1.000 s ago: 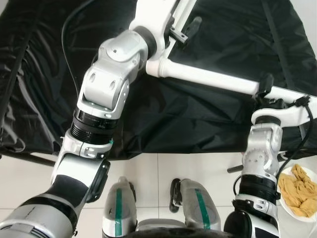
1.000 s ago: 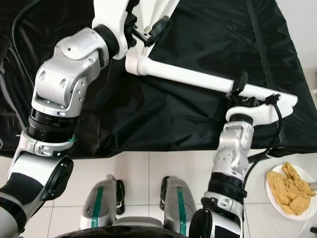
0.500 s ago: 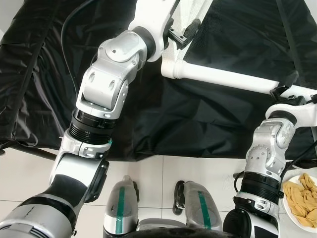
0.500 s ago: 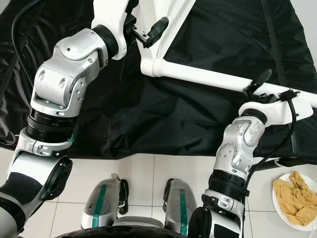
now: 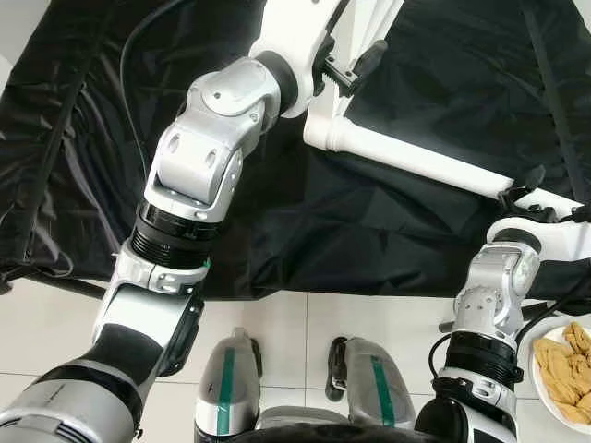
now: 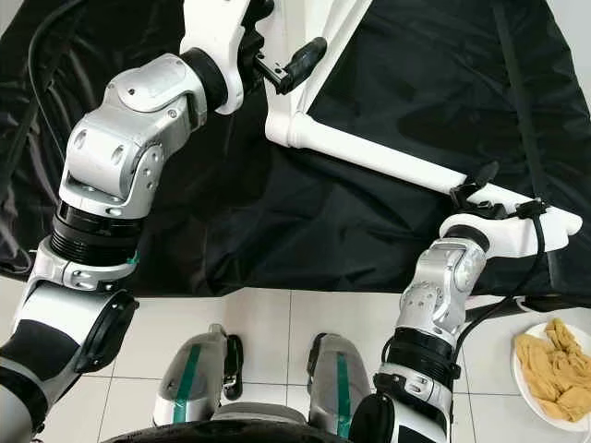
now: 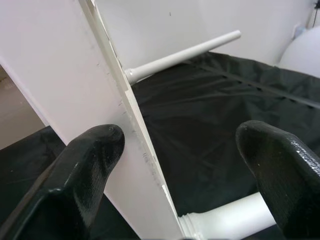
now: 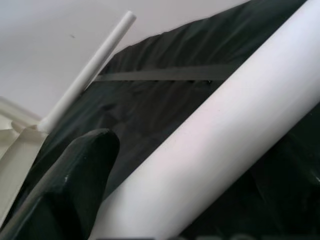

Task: Building children table

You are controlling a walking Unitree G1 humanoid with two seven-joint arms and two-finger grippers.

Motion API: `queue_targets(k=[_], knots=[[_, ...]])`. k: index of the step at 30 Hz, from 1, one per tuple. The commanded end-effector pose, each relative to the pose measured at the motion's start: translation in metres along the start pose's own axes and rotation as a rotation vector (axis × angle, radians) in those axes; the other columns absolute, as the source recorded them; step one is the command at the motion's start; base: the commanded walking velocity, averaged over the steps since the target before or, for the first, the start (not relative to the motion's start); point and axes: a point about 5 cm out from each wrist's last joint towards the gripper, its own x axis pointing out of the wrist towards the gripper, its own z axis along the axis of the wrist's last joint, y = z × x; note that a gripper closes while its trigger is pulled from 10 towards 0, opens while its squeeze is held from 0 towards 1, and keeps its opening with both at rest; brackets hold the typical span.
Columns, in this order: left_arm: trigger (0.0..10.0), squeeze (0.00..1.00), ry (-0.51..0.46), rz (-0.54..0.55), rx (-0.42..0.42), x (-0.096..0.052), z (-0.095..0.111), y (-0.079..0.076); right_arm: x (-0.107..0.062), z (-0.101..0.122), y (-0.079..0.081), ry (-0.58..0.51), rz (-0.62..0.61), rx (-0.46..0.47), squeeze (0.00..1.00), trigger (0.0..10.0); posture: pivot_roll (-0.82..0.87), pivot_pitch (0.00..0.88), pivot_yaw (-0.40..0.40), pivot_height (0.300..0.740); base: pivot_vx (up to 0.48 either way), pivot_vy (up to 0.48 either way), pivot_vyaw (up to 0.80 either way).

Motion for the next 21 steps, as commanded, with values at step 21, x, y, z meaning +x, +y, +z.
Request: queue_targets(k=[21], knots=[[10.0,0.00,0.067,-0.113,0.060,0.009,0.003,0.010,-0.149,-0.057,-0.069,0.541,0.197,0.260,0.00,10.0,-0.07,0.181,0.331,0.740,0.000,0.000,0.00]])
